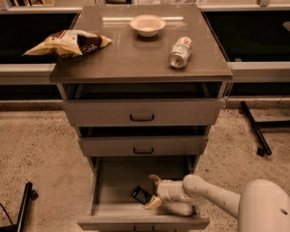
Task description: Pick rxbar blueberry from bottom drawer and place on counter
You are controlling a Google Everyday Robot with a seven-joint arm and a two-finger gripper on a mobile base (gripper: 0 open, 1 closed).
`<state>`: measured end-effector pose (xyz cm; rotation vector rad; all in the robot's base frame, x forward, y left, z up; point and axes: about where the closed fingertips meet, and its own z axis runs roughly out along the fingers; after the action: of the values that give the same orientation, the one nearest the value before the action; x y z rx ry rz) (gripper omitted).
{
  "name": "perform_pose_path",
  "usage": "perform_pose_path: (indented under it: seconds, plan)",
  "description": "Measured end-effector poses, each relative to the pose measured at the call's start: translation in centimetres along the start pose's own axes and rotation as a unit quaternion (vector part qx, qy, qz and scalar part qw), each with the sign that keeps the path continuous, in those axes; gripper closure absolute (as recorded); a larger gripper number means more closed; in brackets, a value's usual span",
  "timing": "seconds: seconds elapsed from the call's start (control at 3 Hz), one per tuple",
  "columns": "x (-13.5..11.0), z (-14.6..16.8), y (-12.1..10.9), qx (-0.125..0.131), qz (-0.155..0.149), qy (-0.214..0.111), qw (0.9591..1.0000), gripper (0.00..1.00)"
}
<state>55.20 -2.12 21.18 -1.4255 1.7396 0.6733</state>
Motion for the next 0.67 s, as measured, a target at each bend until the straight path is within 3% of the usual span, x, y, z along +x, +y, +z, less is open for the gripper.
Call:
perform_pose_path:
  seconds: [0.33, 0.67]
  plan:
    - [1.2, 1.5, -0.5, 0.003, 0.004, 0.004, 1.0, 0.26]
    - [2.3, 2.8, -0.5, 0.006, 0.016, -0.003, 0.9999, 0.26]
